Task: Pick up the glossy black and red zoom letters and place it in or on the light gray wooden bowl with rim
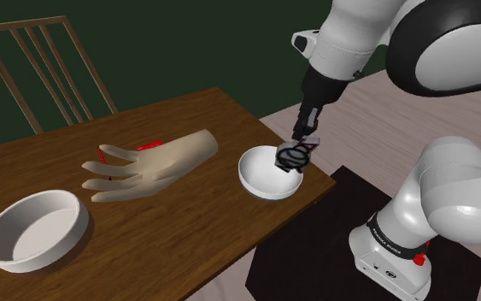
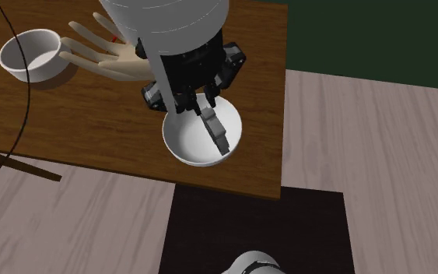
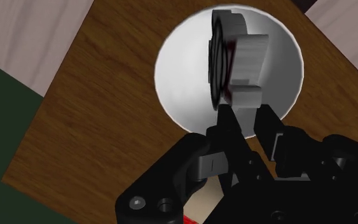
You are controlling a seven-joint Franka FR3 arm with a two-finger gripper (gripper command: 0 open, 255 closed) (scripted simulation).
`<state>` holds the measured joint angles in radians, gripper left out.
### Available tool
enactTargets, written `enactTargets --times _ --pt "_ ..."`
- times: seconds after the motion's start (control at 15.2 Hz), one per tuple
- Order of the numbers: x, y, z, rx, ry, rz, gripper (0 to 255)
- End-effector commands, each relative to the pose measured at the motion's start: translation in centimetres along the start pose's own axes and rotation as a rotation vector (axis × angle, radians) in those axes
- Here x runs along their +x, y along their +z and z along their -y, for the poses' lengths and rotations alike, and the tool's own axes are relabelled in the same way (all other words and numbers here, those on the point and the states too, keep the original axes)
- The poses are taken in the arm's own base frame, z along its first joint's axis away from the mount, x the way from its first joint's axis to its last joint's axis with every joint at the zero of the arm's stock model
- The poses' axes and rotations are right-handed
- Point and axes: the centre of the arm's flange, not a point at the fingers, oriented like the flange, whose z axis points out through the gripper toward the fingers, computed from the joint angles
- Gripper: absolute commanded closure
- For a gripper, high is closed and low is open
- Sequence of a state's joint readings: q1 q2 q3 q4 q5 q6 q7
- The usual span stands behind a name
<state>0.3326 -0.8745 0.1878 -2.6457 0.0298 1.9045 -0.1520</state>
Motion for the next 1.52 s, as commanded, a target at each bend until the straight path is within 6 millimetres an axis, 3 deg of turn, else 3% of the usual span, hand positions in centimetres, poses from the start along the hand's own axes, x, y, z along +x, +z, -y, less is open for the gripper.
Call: enactTargets --times 0.0,0.73,1.19,1.25,1.45 --pt "-0.2 1.4 0.2 0.002 0.000 0.010 255" --pt "-0.8 7.3 1.0 0.002 0.000 0.010 255" --pt "-0.8 7.3 1.0 0.002 0.000 0.010 255" --pt "-0.8 7.3 1.0 0.002 0.000 0.010 0" --pt "-0.8 7.3 1.0 0.002 0.000 0.010 0"
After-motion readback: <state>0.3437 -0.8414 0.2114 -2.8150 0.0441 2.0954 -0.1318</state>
